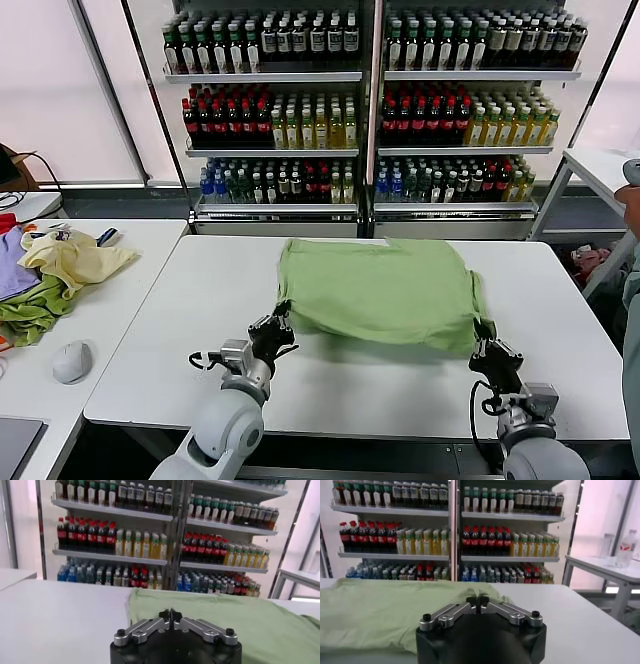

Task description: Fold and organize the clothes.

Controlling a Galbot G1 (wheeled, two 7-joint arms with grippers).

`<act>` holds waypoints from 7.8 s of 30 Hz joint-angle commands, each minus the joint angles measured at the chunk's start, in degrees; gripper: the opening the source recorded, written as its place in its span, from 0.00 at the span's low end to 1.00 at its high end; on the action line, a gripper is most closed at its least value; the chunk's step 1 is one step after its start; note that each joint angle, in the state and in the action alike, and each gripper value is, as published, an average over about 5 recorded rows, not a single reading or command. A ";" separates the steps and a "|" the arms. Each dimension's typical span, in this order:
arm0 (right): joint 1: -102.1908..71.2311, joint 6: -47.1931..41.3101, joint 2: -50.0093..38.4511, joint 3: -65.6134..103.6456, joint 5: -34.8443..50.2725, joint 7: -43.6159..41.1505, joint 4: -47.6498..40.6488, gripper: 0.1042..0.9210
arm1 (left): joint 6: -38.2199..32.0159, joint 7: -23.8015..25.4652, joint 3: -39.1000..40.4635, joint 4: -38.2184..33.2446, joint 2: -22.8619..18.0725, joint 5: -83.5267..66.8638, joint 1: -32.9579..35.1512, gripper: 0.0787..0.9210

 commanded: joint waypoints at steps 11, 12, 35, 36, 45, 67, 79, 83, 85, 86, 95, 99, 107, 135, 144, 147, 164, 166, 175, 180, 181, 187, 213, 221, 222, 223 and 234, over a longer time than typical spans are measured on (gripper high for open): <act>17.87 -0.18 -1.03 -8.48 -4.05 -1.22 -16.96 0.01 | 0.00 -0.22 4.52 17.70 -0.66 4.95 -12.39 0.01; 18.12 -0.28 -0.85 -8.85 -4.39 -1.42 -17.21 0.01 | 0.06 -0.23 4.58 17.82 -0.69 5.22 -12.42 0.01; 2.64 -0.66 1.23 2.69 -6.00 -2.07 -9.20 0.65 | 0.99 -1.25 1.50 10.07 1.33 4.67 -3.38 0.56; 2.62 -1.44 1.25 3.02 -5.57 -1.85 -9.64 0.69 | 1.14 -1.29 1.62 10.69 1.19 4.27 -3.81 0.60; 5.35 -7.46 0.97 1.39 -2.63 -1.56 -14.88 0.87 | 1.67 -1.29 3.49 13.21 0.31 2.71 -5.83 0.84; 7.30 -8.09 0.34 -2.25 -0.73 -3.15 -18.69 0.18 | 5.17 -1.38 3.88 14.84 0.30 0.76 -6.04 0.13; -4.00 -7.43 -0.51 2.09 -1.03 -3.90 -6.12 0.07 | 3.75 -1.45 1.61 -1.19 2.77 1.28 4.91 0.03; -9.58 -7.98 -0.19 3.93 -1.22 -3.80 0.23 0.07 | 3.47 -1.33 -0.01 -6.73 3.33 2.03 10.51 0.03; -12.45 -8.11 -0.04 4.83 -1.48 -3.82 3.33 0.07 | 3.57 -1.07 -1.20 -9.17 3.46 2.11 13.37 0.03; -13.87 -8.13 0.04 5.29 -1.69 -3.85 4.70 0.07 | 3.61 -0.89 -1.79 -10.34 3.56 2.13 15.01 0.03; -23.67 -7.70 1.96 8.19 -5.54 -4.19 13.13 0.07 | 4.25 0.57 -6.29 -16.84 1.99 6.56 27.50 0.03; -25.59 -7.93 2.40 8.67 -6.16 -4.07 14.56 0.07 | 4.13 1.76 -8.58 -17.69 1.56 8.62 31.92 0.03; -25.77 -6.54 3.22 8.35 -7.53 -4.14 18.19 0.21 | 4.52 3.67 -12.27 -20.54 2.77 8.63 32.89 0.09; 29.61 -13.07 -1.46 -11.99 1.98 -0.39 -21.90 0.88 | 5.28 -1.05 2.72 19.59 1.75 -0.17 -15.92 0.88; 39.89 -13.46 0.79 -17.18 2.08 -1.35 -36.01 0.88 | 4.99 -1.79 4.83 29.73 -1.11 -0.67 -23.70 0.88; 43.24 -13.78 1.58 -18.18 2.33 -1.63 -41.00 0.88 | 5.25 -2.10 5.33 32.39 -1.85 -1.22 -25.56 0.88; 52.08 -14.82 6.91 -20.41 2.03 -4.93 -59.24 0.88 | 9.08 -2.59 8.10 37.12 -2.60 -6.69 -28.07 0.88; 52.47 -14.43 7.33 -20.59 1.67 -5.65 -60.28 0.88 | 9.18 -2.60 8.26 37.24 -2.60 -7.17 -28.03 0.88; 53.74 -14.14 8.58 -21.14 1.34 -7.87 -64.61 0.77 | 10.24 -2.62 8.66 36.35 -2.19 -9.45 -27.20 0.70; 53.70 -14.85 8.61 -21.71 1.36 -9.38 -64.92 0.60 | 10.26 -2.56 8.87 35.80 -1.94 -10.07 -26.65 0.53; 53.61 -14.95 8.56 -21.81 1.37 -9.68 -64.70 0.57 | 10.24 -2.52 8.84 35.68 -1.90 -10.23 -26.53 0.50; 52.29 -14.73 7.86 -21.87 1.93 -10.41 -61.47 0.40 | 8.06 -2.05 8.21 33.64 -1.45 -11.51 -25.37 0.29; 22.72 -13.10 -1.45 -7.89 11.79 -5.19 -9.42 0.02 | 1.02 1.28 0.15 1.35 7.83 -13.54 -7.17 0.02; 9.31 -14.60 -2.58 -0.43 11.90 -4.52 0.99 0.02 | 2.71 2.07 -1.44 -4.31 11.80 -13.51 1.65 0.02; 7.98 -14.85 -2.48 0.23 11.87 -4.38 1.91 0.02 | 2.96 2.16 -1.59 -4.74 12.29 -13.51 2.48 0.02; 6.81 -15.08 -2.36 0.84 11.83 -4.21 2.72 0.02 | 3.22 2.27 -1.73 -5.15 12.78 -13.49 3.24 0.02; 0.49 -16.51 0.21 1.42 7.17 -2.13 1.35 0.02 | 5.63 4.66 -1.28 -4.56 14.61 -7.44 7.12 0.02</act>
